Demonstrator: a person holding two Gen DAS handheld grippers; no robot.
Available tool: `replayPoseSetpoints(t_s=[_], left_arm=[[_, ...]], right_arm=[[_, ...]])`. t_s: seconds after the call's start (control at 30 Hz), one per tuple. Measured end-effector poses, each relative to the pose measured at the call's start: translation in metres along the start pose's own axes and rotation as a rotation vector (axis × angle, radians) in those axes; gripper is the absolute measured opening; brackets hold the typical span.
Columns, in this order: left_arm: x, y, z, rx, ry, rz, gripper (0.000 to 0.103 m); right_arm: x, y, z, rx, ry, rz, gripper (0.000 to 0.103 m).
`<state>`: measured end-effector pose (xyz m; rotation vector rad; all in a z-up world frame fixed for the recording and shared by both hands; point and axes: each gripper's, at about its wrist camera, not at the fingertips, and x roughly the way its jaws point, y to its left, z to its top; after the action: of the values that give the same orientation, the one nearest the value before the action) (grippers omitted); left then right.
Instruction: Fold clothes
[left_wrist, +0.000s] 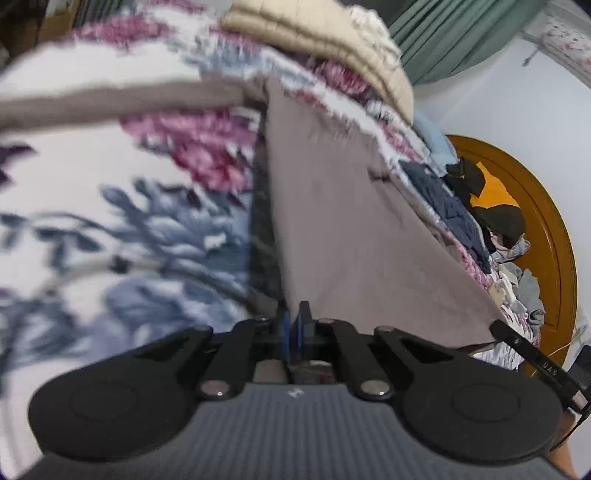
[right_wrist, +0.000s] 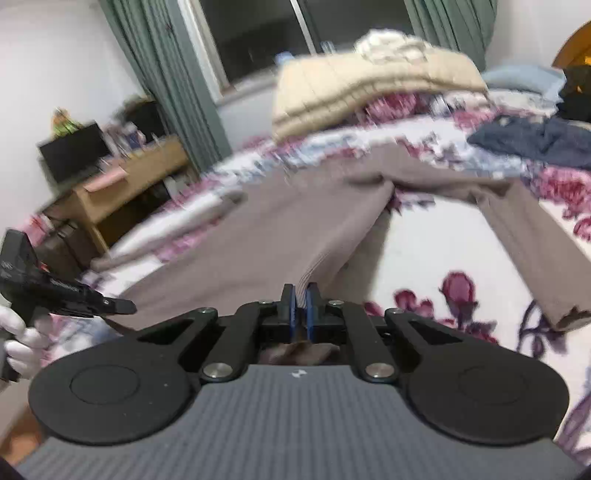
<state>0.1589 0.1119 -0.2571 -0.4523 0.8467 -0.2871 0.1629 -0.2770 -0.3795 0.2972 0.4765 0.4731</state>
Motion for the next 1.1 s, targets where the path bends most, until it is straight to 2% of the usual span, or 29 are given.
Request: replayPoseSetpoints(t_s=[0.07, 0.1, 0.13, 0.17, 0.2, 0.3, 0.33, 0.4, 0.47, 0.6, 0.67, 0.77, 0.8, 0.83, 0.87, 0.9, 1.0, 1.1], left_arm=[[-0.015, -0.005, -0.005, 0.07, 0.025, 0.015, 0.007], [-0.017, -0.006, -0.007, 0.107, 0.029, 0.065, 0.017], [-0.019, -0.008, -0.009, 0.143, 0.032, 0.115, 0.037], [-0.022, -0.009, -0.011, 0.177, 0.034, 0.163, 0.044], [-0.024, -0.007, -0.012, 0.179, 0.023, 0.173, 0.049], [-0.043, 0.004, -0.004, 0.134, -0.056, 0.149, 0.053], [-0.046, 0.014, 0.005, 0.106, -0.092, 0.177, 0.06], [-0.051, 0.034, 0.022, 0.049, -0.164, 0.234, 0.066], [-0.047, 0.059, 0.04, -0.03, -0.203, 0.31, 0.067], [-0.032, 0.131, 0.069, -0.256, -0.248, 0.392, 0.07], [-0.018, 0.196, 0.081, -0.478, -0.263, 0.424, 0.07], [-0.005, 0.243, 0.089, -0.612, -0.301, 0.339, 0.067], [-0.003, 0.247, 0.092, -0.613, -0.313, 0.312, 0.057], [-0.002, 0.251, 0.095, -0.612, -0.324, 0.287, 0.022], [0.001, 0.249, 0.098, -0.576, -0.323, 0.273, 0.005], [0.002, 0.247, 0.101, -0.538, -0.322, 0.26, 0.006], [-0.013, 0.217, 0.091, -0.318, -0.34, 0.294, 0.005], [-0.023, 0.196, 0.064, -0.169, -0.275, 0.326, 0.005]], right_arm=[[-0.007, 0.004, -0.008, -0.016, 0.04, 0.0, 0.007], [-0.008, 0.006, -0.014, -0.038, 0.073, -0.022, 0.01], [-0.007, 0.007, -0.02, -0.06, 0.099, -0.051, 0.014], [-0.007, 0.009, -0.026, -0.068, 0.111, -0.072, 0.019], [-0.007, 0.01, -0.03, -0.067, 0.114, -0.088, 0.029], [-0.007, 0.011, -0.041, -0.059, 0.118, -0.129, 0.043], [-0.007, 0.008, -0.039, -0.051, 0.113, -0.134, 0.047], [-0.007, 0.004, -0.036, -0.034, 0.103, -0.143, 0.05], [-0.007, -0.001, -0.033, -0.017, 0.094, -0.151, 0.051], [0.0, -0.001, -0.028, 0.016, 0.084, -0.155, 0.052], [0.005, 0.0, -0.025, 0.02, 0.089, -0.147, 0.052], [0.013, 0.007, -0.022, 0.006, 0.099, -0.135, 0.052], [0.017, 0.01, -0.02, 0.0, 0.104, -0.13, 0.053], [0.02, 0.013, -0.019, -0.007, 0.108, -0.125, 0.053], [0.024, 0.015, -0.018, -0.011, 0.112, -0.12, 0.053], [0.028, 0.017, -0.016, -0.013, 0.116, -0.117, 0.053], [0.039, 0.021, -0.015, -0.014, 0.132, -0.115, 0.053], [0.05, 0.023, -0.017, -0.007, 0.153, -0.111, 0.053]])
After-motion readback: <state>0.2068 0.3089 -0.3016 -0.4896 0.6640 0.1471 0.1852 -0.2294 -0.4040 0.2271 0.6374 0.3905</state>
